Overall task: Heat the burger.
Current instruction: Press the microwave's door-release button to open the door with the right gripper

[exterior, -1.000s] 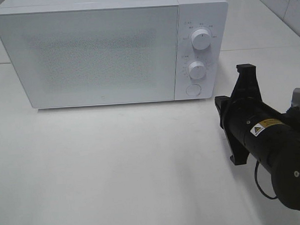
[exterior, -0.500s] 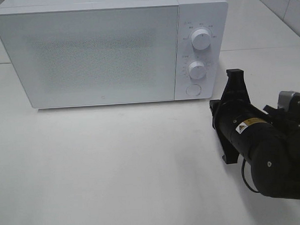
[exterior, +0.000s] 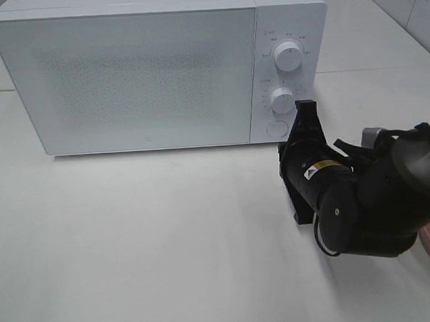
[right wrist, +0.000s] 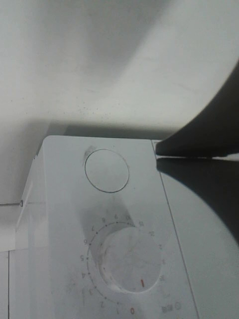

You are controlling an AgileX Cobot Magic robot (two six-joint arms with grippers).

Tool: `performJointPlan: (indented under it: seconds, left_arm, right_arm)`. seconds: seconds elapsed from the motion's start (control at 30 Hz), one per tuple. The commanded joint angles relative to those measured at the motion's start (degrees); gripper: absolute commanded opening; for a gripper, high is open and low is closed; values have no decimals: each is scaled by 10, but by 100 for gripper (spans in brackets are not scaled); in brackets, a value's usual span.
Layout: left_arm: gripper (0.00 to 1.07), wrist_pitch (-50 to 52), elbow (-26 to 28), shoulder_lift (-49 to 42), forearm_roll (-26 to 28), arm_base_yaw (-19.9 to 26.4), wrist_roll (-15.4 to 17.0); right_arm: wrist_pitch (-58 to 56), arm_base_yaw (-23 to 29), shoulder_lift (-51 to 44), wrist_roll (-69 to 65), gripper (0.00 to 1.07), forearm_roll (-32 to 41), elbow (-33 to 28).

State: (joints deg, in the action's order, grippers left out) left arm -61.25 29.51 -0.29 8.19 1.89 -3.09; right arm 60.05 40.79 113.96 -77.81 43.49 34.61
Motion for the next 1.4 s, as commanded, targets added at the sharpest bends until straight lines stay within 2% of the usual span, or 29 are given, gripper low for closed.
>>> performJointPlan:
  seconds: [0.03, 0.3, 0.73, 1.4]
  left_arm:
    - [100, 2, 0, -3, 5, 2, 2]
    - [100, 2, 0, -3, 5, 2, 2]
    - [100, 2, 0, -3, 5, 2, 2]
    - [100, 2, 0, -3, 4, 2, 2]
  right_arm:
    - [-16, -14, 3, -1, 0, -16, 18]
    - [-46, -55, 32, 3, 0, -48, 68]
    - [-59, -75, 70, 11, 0, -51, 121]
    - [-54, -88, 101, 21, 0, -42, 151]
